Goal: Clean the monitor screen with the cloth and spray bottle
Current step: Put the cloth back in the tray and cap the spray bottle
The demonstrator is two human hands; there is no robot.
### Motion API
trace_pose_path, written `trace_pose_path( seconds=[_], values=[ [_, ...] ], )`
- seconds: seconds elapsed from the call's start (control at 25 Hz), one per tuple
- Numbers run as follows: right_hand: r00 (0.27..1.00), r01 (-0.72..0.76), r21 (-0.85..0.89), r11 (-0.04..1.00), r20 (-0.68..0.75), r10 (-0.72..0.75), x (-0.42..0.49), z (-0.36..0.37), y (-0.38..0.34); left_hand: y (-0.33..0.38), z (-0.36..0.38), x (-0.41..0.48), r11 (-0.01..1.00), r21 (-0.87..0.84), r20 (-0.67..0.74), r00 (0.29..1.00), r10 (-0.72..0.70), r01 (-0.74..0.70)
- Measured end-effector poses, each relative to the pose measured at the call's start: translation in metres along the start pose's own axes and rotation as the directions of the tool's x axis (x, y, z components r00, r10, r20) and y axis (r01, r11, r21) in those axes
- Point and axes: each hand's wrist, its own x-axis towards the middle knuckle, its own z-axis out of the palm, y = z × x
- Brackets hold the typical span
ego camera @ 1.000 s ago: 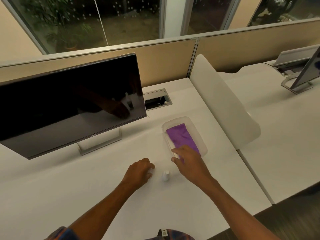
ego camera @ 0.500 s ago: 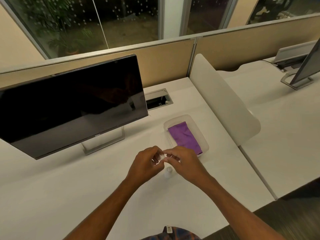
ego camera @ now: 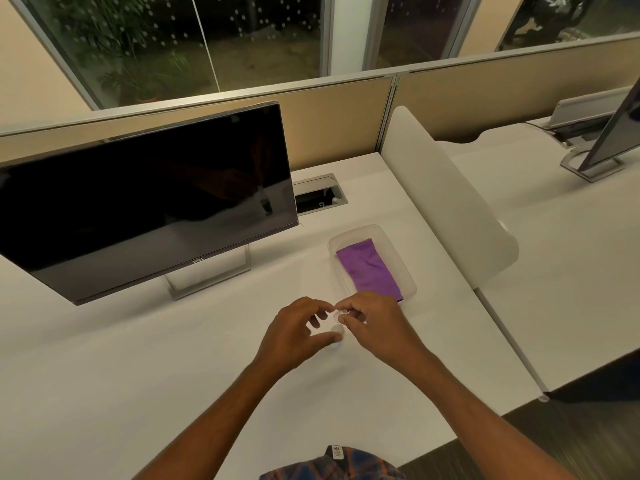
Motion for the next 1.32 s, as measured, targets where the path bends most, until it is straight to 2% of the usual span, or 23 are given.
trace_pose_path(
  seconds=[0.12, 0.44, 0.72, 0.84, 1.0, 1.2, 1.32],
  values=[
    [0.998, 0.021, -0.055, 0.998, 0.060, -0.018, -0.010, 0.001, 0.003, -0.008, 0.009, -0.010, 1.000, 0.020, 0.038, 0.999, -0.024, 0.023],
    [0.978, 0.054, -0.268, 0.962, 0.211, 0.004, -0.010, 0.010, -0.004, -0.011, 0.026, -0.012, 0.999, 0.032, -0.010, 0.999, -0.038, 0.038],
    [0.972, 0.224, -0.361, 0.905, 0.148, -0.182, -0.024, 0.024, 0.003, -0.013, 0.030, -0.009, 0.998, 0.033, -0.068, 0.997, -0.046, 0.048],
    [0.945, 0.306, -0.412, 0.858, 0.026, -0.325, -0.031, 0.034, 0.014, -0.012, 0.027, -0.010, 0.998, 0.029, -0.057, 0.997, -0.047, 0.049],
    [0.936, 0.321, -0.387, 0.864, -0.007, -0.351, -0.035, 0.043, 0.014, -0.009, 0.020, -0.016, 0.999, 0.026, -0.049, 0.998, -0.038, 0.039],
    [0.973, 0.218, -0.189, 0.957, -0.035, -0.229, -0.032, 0.034, 0.012, 0.003, 0.014, -0.016, 0.999, 0.026, -0.034, 0.999, -0.035, 0.036],
    [0.970, 0.202, -0.120, 0.972, -0.113, -0.215, -0.028, 0.014, 0.002, 0.017, 0.009, -0.011, 1.000, -0.029, -0.101, 0.995, 0.009, -0.012]
  ],
)
